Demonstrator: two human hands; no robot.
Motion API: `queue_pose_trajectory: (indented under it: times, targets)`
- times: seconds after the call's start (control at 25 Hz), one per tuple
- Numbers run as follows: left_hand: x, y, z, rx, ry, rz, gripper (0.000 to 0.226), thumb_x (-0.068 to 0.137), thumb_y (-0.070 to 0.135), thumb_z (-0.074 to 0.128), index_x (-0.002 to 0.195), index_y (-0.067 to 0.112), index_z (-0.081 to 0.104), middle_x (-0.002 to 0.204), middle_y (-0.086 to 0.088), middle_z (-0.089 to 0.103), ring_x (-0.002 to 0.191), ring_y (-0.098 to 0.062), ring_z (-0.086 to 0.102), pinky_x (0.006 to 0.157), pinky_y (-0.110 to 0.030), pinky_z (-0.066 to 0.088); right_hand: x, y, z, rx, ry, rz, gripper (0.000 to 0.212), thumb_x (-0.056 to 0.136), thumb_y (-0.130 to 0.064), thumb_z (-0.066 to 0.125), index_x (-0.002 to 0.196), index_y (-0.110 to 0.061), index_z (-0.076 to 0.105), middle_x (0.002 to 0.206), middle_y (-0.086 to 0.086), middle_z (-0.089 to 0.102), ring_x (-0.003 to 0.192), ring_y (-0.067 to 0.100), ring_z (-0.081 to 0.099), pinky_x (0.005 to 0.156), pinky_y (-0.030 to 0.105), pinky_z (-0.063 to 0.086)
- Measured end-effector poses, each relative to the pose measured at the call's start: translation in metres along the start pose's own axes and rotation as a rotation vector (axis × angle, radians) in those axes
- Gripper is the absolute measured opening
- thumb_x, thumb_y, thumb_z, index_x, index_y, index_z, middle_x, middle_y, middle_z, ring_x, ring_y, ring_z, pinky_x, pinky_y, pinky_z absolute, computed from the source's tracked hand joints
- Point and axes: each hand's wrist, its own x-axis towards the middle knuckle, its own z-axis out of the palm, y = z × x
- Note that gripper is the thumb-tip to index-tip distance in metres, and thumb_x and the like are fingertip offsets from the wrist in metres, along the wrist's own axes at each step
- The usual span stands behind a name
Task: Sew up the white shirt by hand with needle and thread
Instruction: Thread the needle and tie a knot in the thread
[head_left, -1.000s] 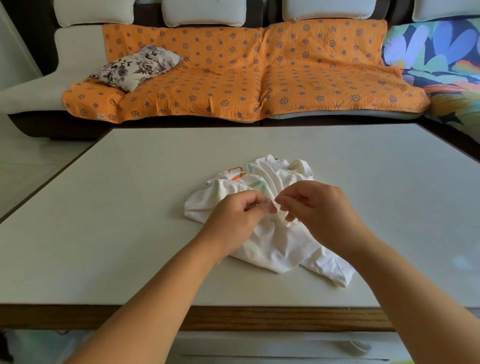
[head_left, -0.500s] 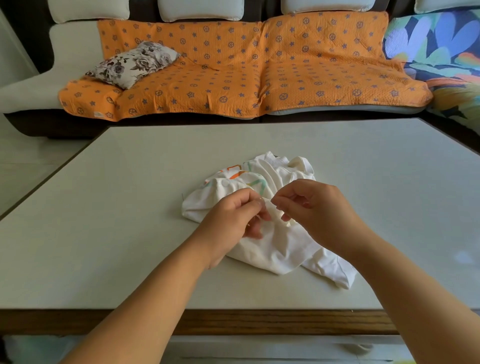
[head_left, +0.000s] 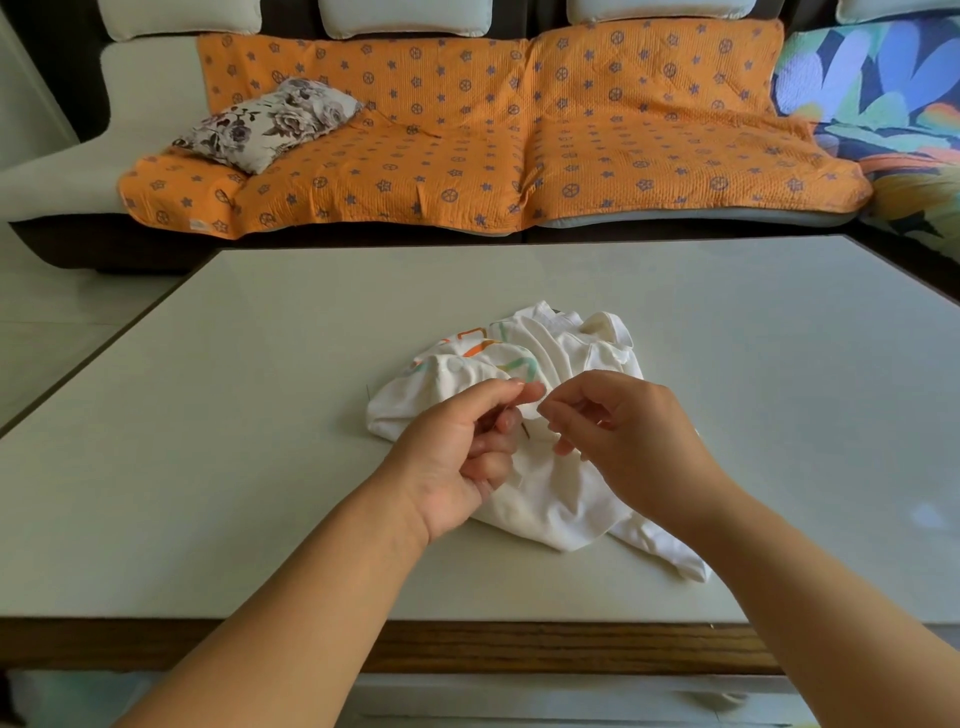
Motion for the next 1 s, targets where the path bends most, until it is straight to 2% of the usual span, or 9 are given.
queue_pose_trajectory:
  times: [0.16, 0.24, 0.36, 0.48, 0.56, 0.68, 0.84, 1.0]
  targets:
    - [-0.005, -0.003, -0.001, 0.081, 0.015, 0.066, 0.017, 0.089, 0.016, 0.062, 0.091, 0.013, 0.078, 0.064, 0.004, 0.045, 0.044, -0.005, 0.025, 0.035, -0.014, 0.02, -0.002, -0.003, 0.001, -0.003, 0.039, 0.013, 0.013, 0.09, -0.024, 0.066, 0.079, -0.021, 0.071, 0.063, -0.006, 0.068, 0.061, 0.005, 0.062, 0.066, 0.027, 0.053]
    - [-0.009, -0.005, -0.002, 0.276, 0.051, 0.186, 0.019, 0.088, 0.013, 0.062, 0.091, 0.02, 0.08, 0.066, 0.007, 0.049, 0.048, -0.005, 0.031, 0.042, -0.016, 0.025, -0.002, -0.004, 0.001, 0.034, 0.02, 0.081, 0.015, 0.09, -0.025, 0.066, 0.077, -0.019, 0.07, 0.062, -0.004, 0.07, 0.055, 0.004, 0.062, 0.063, 0.023, 0.053]
    - [-0.012, -0.009, -0.004, 0.639, 0.123, 0.389, 0.029, 0.089, 0.011, 0.062, 0.094, 0.035, 0.078, 0.069, 0.018, 0.065, 0.055, 0.001, 0.051, 0.053, -0.011, 0.039, -0.003, -0.008, -0.001, 0.1, -0.025, 0.177, 0.017, 0.09, -0.023, 0.066, 0.075, -0.015, 0.069, 0.06, -0.001, 0.071, 0.045, 0.003, 0.058, 0.053, 0.012, 0.046]
    - [-0.012, -0.014, -0.005, 0.967, 0.165, 0.64, 0.025, 0.087, 0.011, 0.068, 0.1, 0.03, 0.077, 0.072, 0.018, 0.061, 0.058, 0.003, 0.05, 0.061, -0.006, 0.037, -0.004, -0.011, -0.003, 0.133, -0.062, 0.228, 0.019, 0.089, -0.024, 0.067, 0.074, -0.013, 0.069, 0.058, 0.0, 0.071, 0.043, 0.003, 0.056, 0.049, 0.01, 0.044]
    - [-0.011, -0.016, -0.005, 1.043, 0.173, 0.721, 0.022, 0.086, 0.01, 0.07, 0.101, 0.024, 0.077, 0.07, 0.018, 0.057, 0.057, 0.002, 0.049, 0.061, -0.005, 0.036, -0.005, -0.011, -0.003, 0.124, -0.074, 0.239, 0.019, 0.089, -0.023, 0.067, 0.074, -0.013, 0.068, 0.057, 0.0, 0.07, 0.043, 0.004, 0.055, 0.049, 0.009, 0.043]
    - [-0.011, -0.017, -0.005, 0.997, 0.157, 0.698, 0.019, 0.088, 0.014, 0.069, 0.102, 0.024, 0.077, 0.064, 0.024, 0.057, 0.056, 0.001, 0.048, 0.06, -0.006, 0.035, -0.005, -0.011, -0.006, 0.162, -0.089, 0.261, 0.017, 0.088, -0.019, 0.067, 0.074, -0.009, 0.068, 0.057, 0.001, 0.07, 0.045, 0.005, 0.056, 0.05, 0.012, 0.044]
    - [-0.01, -0.014, -0.006, 0.871, 0.126, 0.569, 0.017, 0.089, 0.018, 0.069, 0.103, 0.025, 0.077, 0.06, 0.028, 0.058, 0.055, 0.002, 0.046, 0.06, -0.005, 0.035, -0.005, -0.012, -0.01, 0.245, -0.104, 0.284, 0.014, 0.086, -0.011, 0.067, 0.074, -0.003, 0.068, 0.059, 0.002, 0.068, 0.048, 0.006, 0.06, 0.051, 0.016, 0.046]
    - [-0.01, -0.013, -0.007, 0.97, 0.103, 0.594, 0.015, 0.089, 0.02, 0.069, 0.098, 0.03, 0.076, 0.062, 0.033, 0.056, 0.055, 0.003, 0.045, 0.058, -0.006, 0.034, -0.005, -0.013, -0.013, 0.283, -0.112, 0.286, 0.015, 0.086, -0.012, 0.068, 0.076, -0.001, 0.069, 0.06, 0.002, 0.068, 0.047, 0.007, 0.06, 0.05, 0.017, 0.046]
